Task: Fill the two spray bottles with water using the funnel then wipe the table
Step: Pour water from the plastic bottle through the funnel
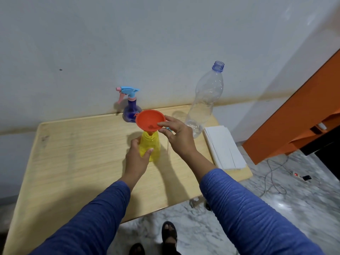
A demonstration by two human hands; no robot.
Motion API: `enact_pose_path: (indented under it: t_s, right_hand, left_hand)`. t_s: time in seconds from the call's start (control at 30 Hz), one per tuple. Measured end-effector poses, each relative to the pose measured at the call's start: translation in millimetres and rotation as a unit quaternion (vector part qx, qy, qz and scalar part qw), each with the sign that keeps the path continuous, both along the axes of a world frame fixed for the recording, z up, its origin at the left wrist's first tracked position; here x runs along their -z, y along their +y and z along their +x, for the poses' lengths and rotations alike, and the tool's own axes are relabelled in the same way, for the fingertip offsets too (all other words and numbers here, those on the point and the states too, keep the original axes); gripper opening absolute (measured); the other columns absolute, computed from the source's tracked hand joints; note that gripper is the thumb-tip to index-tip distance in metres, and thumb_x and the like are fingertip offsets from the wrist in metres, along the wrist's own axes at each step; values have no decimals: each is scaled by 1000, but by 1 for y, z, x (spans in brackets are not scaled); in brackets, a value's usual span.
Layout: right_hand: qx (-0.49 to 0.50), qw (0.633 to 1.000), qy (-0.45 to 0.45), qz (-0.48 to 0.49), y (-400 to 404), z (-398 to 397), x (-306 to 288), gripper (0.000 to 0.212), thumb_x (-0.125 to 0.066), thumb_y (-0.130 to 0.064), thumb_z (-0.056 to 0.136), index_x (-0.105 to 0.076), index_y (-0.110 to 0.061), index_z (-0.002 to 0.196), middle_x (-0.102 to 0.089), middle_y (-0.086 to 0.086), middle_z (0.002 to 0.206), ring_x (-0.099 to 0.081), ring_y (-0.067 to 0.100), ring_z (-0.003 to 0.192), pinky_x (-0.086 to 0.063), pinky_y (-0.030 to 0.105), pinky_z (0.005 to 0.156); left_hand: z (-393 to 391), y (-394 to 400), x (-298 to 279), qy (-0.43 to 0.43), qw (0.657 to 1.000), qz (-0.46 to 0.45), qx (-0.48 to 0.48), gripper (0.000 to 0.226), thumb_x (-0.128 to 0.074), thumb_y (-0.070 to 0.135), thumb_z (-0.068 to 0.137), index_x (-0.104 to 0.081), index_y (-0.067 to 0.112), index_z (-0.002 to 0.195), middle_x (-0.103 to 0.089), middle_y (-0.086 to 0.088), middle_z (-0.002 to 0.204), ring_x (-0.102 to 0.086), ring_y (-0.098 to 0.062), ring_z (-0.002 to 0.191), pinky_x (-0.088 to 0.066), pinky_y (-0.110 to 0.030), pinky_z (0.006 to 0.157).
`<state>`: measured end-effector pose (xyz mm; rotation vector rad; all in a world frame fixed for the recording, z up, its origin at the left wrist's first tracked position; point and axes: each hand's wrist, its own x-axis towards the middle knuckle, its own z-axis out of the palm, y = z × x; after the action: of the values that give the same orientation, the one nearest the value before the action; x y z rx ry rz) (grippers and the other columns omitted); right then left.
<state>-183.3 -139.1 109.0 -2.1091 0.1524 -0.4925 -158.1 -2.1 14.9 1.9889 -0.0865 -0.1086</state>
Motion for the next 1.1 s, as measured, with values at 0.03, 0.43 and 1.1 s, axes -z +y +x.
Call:
enact_pose_path:
  t_s: [0.03, 0.43, 1.1]
  right_hand:
    - [3, 1000, -3, 7, 1, 1, 0, 19, -71, -6, 79, -74, -8, 98, -62, 10, 124, -52, 7, 108, -38, 4, 89]
    - [12, 999, -11, 37, 2, 6, -16, 20, -71, -9, 80, -73, -10, 100, -62, 10, 124, -57, 18, 114, -47, 30, 96]
    - [-4, 1000, 29, 8, -4, 13, -19, 23, -70, -14, 81, -72, -13, 105, -64, 10, 119, -57, 19, 112, -48, 35, 95]
  left_hand:
    - [0, 0, 0, 0, 1000, 0, 1, 51, -67, 27, 85, -41, 15, 127, -56, -2, 126, -53, -21, 111, -37, -27, 83]
    - [1, 2, 2, 0, 1000, -10, 4, 51, -67, 28, 85, -41, 21, 128, -56, -1, 124, -51, -16, 107, -39, -28, 83]
    - [2, 2, 5, 3, 1000, -24, 12, 53, -66, 26, 85, -39, 22, 131, -53, 0, 129, -49, -18, 117, -38, -29, 89]
